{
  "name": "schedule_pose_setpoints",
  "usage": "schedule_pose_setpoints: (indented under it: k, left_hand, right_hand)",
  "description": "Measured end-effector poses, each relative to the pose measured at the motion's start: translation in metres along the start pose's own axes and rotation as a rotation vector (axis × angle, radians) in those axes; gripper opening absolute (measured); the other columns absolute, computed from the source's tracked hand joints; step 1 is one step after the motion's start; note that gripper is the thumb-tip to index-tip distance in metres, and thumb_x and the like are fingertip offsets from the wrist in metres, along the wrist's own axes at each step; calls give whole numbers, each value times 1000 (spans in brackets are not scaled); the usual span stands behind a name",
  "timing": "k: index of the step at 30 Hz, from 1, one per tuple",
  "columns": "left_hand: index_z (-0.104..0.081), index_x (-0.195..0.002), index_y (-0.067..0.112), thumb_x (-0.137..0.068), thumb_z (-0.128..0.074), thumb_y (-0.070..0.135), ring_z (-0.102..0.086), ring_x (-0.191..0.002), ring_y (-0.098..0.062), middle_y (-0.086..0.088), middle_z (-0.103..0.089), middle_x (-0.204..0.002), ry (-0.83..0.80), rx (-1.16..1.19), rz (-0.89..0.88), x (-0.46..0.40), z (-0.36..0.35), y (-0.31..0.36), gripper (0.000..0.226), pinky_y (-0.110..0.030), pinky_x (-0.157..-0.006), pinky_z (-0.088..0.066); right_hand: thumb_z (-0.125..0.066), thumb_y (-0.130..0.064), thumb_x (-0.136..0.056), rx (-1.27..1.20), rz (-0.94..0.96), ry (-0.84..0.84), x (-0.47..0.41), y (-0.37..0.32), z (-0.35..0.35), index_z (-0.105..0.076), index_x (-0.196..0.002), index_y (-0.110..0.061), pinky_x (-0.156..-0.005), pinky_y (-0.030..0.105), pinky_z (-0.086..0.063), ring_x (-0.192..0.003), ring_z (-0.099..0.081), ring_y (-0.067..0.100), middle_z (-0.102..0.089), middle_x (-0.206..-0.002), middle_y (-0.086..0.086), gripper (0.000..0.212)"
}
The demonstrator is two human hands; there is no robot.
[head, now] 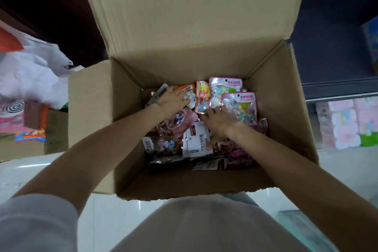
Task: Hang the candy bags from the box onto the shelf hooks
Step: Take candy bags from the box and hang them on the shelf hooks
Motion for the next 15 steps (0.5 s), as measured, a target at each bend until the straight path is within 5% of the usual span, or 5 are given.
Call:
schedule_pose_setpoints:
  k: [5, 9, 15]
  left_hand:
    - [-37, -142, 21, -92, -57, 18, -32, -137, -33, -15, -34, -148, -17, -113, -64, 2, 0, -1, 54, -47, -106, -29]
    - [-44, -135, 22, -93, -54, 16, -44, -126, -27, -8, -57, -129, 27, -128, -73, 9, 6, -2, 43, -41, -101, -33]
    - [-41, -132, 18, -95, -55, 21, -59, -107, -26, -6, -66, -114, 175, 35, -34, 31, 31, -14, 40, -36, -96, -37]
  right_hand:
    - [-67, -75, -64, 29, -16, -11, 1, -8, -5, -21, -151, -16, -114, 54, -18, -139, -25, 41, -23, -152, 19, 114]
    - [-71, -68, -67, -31, -53, 13, 1, -10, 1, -30, -144, -12, -112, 43, -18, -135, -36, 31, -45, -143, 11, 104]
    - [-70, -42, -85, -251, -200, 149, 28, -1, 25, -54, -124, -15, -107, 44, -32, -118, -55, 26, -62, -121, 3, 50]
Point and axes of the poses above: each hand's wrist, its own x-axis away from the middle knuckle, its own z-axis out of the back of the hand, y = z × x, the point moved 5 cm from there along -x, towards the middle knuckle
